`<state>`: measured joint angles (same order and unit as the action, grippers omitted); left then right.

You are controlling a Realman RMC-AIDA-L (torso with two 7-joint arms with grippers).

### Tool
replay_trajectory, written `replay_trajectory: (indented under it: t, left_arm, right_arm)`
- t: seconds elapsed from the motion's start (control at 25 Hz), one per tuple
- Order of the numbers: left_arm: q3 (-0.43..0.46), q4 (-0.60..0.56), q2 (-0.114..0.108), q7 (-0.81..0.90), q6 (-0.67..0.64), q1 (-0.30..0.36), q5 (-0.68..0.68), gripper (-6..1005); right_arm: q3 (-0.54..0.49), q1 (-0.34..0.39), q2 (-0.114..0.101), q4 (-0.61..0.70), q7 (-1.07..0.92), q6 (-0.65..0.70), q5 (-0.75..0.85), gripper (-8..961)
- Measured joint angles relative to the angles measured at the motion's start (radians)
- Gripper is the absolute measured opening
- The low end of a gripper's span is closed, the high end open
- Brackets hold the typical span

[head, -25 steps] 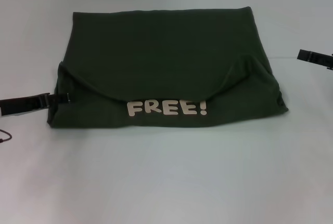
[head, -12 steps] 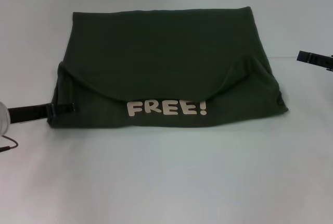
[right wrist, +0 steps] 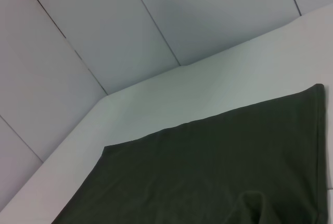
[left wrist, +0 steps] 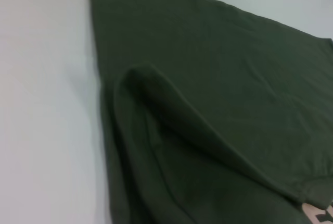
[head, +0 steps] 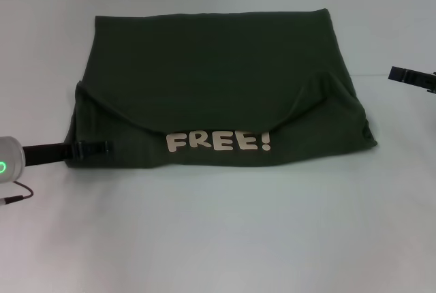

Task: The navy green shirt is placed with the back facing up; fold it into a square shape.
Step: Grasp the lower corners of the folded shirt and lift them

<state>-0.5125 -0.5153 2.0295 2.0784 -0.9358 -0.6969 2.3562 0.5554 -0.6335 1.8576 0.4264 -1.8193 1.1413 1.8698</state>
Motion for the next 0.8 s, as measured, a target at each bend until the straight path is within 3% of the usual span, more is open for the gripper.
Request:
replay_trajectory:
  t: [0.64,0.8]
  left_arm:
    - [-0.014,0.0,-0.005,0.012,-0.002,-0.003,0.015,919]
    - [-0.009,-0.001,-0.005,0.014,-0.003,-0.001,0.022,798]
  right_arm:
    - [0.0,0.001,-0.001,0.0,0.0,-0.003,0.0,723]
    - [0.0,0.002,-0.001,0.0,0.0,-0.003,0.0,724]
